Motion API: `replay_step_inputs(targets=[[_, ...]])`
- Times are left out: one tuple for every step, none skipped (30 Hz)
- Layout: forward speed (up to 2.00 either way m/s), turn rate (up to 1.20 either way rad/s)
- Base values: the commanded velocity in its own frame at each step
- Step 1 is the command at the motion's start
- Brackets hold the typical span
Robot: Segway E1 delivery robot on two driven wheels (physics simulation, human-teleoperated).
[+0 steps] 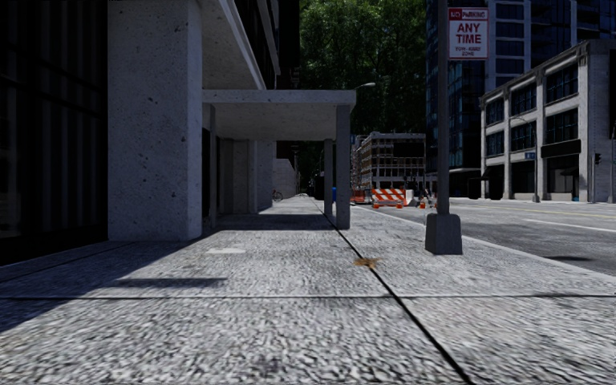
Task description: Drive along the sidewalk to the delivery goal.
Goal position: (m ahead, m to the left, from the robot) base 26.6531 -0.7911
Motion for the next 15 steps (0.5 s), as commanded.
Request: replay_step_inputs(targets=[[2.00,0.00],[2.00,0.00],[2.00,0.00],[2.00,0.00],[2.00,0.00],[2.00,0.00],[2.00,0.00],[2.00,0.00],[2.00,0.00],[2.00,0.00],[2.00,0.00],[2.00,0.00],[2.00,0.00],[2.00,0.00],[2.00,0.00]])
